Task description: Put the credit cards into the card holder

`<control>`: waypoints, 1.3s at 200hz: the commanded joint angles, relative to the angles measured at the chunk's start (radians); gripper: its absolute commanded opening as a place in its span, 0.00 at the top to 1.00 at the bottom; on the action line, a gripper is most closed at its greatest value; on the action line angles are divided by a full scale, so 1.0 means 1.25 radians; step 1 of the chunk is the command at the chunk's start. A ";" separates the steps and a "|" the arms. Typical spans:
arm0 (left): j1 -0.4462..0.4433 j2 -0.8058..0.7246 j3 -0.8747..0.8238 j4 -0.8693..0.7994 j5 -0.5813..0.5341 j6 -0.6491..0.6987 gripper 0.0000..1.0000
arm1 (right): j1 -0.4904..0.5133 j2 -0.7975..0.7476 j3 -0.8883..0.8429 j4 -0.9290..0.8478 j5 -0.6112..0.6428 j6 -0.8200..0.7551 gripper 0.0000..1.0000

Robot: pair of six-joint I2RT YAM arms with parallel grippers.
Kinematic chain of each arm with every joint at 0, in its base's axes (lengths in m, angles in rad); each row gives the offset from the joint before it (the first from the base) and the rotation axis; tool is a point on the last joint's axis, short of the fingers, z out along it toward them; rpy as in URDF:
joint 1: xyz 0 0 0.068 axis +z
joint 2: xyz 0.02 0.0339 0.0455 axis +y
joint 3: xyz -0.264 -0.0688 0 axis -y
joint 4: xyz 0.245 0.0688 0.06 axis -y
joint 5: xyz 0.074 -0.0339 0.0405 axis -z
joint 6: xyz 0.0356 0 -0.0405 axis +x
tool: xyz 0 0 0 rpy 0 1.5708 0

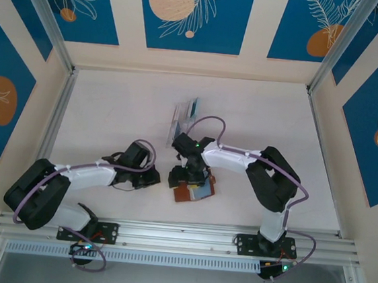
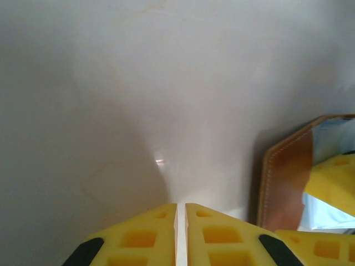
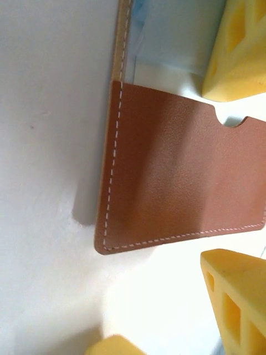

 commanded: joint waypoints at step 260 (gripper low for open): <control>-0.095 0.252 0.097 0.045 -0.011 0.060 1.00 | -0.087 -0.066 0.009 -0.125 0.128 -0.109 0.56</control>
